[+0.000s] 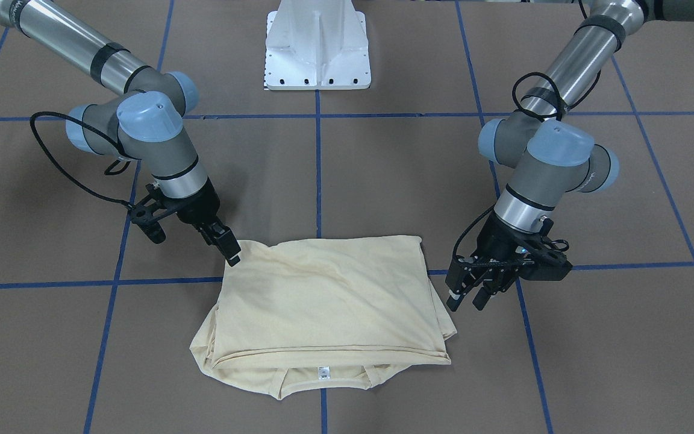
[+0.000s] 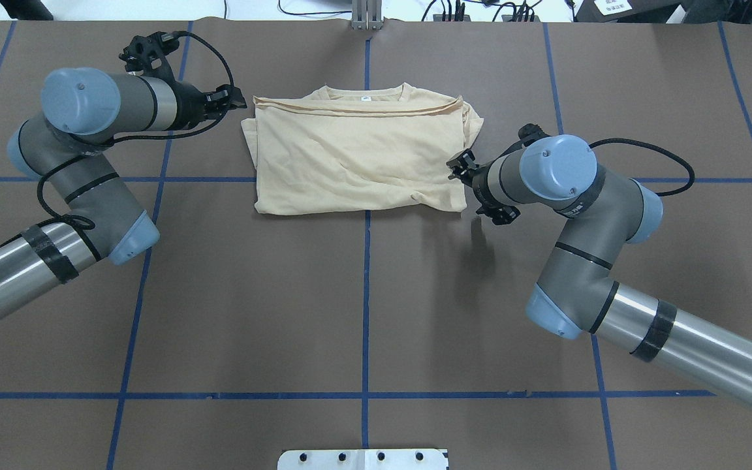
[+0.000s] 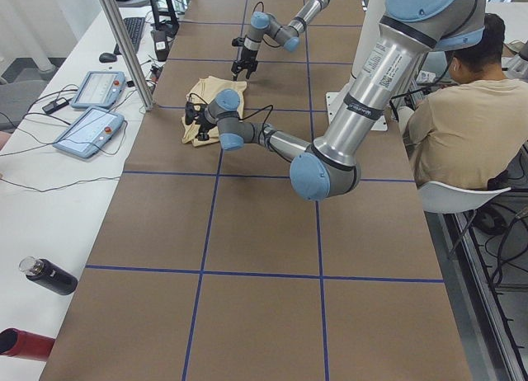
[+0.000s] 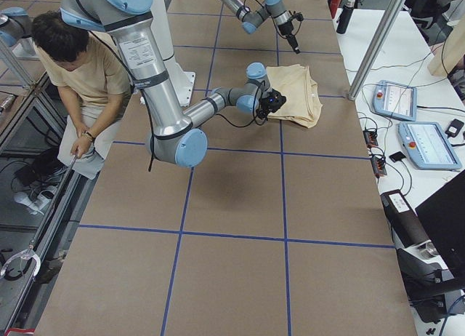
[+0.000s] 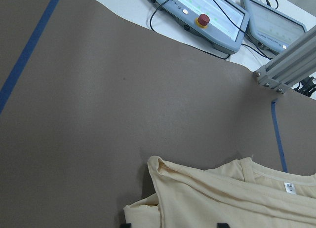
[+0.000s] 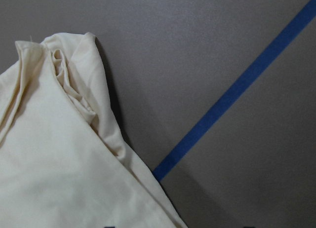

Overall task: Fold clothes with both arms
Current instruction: 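Move the right gripper to the folded shirt's side edge while the left gripper holds back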

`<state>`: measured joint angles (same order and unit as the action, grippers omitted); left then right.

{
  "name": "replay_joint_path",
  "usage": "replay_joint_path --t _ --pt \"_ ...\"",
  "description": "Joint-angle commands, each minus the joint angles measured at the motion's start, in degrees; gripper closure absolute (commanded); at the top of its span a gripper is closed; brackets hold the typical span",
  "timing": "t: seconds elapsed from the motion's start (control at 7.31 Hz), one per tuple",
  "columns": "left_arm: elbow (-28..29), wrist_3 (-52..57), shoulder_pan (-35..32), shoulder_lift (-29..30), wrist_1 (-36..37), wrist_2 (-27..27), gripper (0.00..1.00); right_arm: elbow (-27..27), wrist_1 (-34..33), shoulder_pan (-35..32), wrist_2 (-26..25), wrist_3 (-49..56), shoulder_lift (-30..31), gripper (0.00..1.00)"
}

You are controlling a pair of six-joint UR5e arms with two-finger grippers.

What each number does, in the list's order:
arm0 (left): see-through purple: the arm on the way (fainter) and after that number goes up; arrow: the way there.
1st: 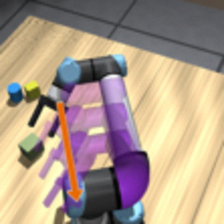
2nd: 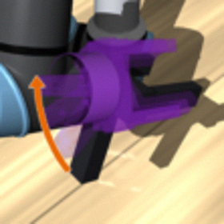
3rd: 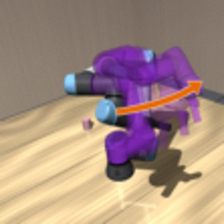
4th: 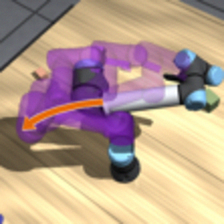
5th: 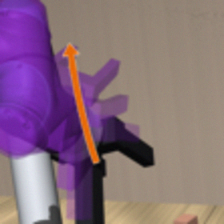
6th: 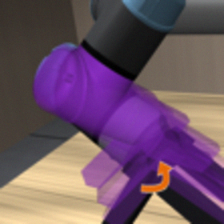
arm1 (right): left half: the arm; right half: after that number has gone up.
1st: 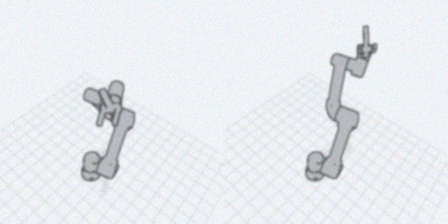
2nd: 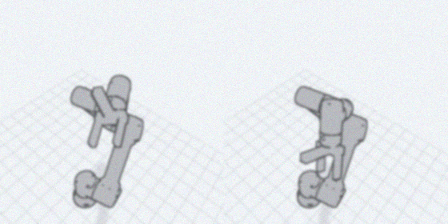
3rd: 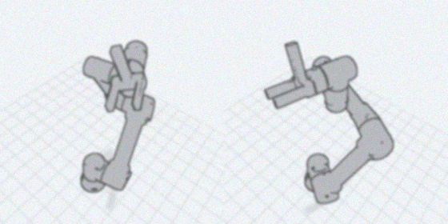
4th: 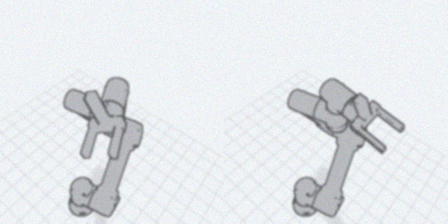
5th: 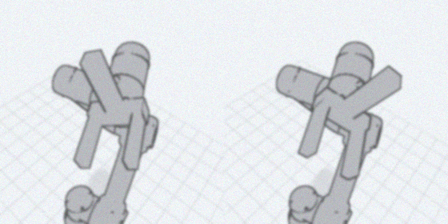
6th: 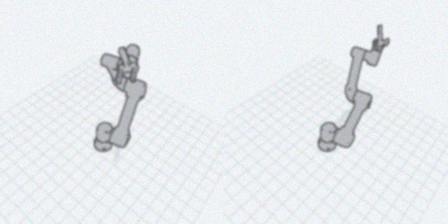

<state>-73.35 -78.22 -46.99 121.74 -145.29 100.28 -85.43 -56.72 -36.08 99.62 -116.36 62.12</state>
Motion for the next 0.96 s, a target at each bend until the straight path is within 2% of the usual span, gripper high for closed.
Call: replay_joint_path --t 0.0,0.14,0.27,0.41,0.82 --pt "0.0 0.0 0.1 -0.6 0.0 -0.1 0.35 0.8 1.4 1.4 -0.3 -0.9 -0.2 0.22" --pt "0.0 0.0 0.1 -0.8 0.0 -0.2 0.35 0.7 1.4 2.1 -1.1 -1.2 -0.2 0.37" --pt "0.1 0.1 0.1 -0.8 0.0 -0.6 0.35 0.2 1.4 2.2 -1.1 -1.1 -0.1 0.79" --pt "0.3 0.0 0.3 -0.8 0.0 -1.3 0.35 0.0 1.4 2.1 -0.9 -0.9 0.1 1.0" --pt "0.6 0.1 0.3 -0.8 0.0 -1.4 0.35 -1.8 1.4 1.2 0.0 -0.4 0.8 1.0"
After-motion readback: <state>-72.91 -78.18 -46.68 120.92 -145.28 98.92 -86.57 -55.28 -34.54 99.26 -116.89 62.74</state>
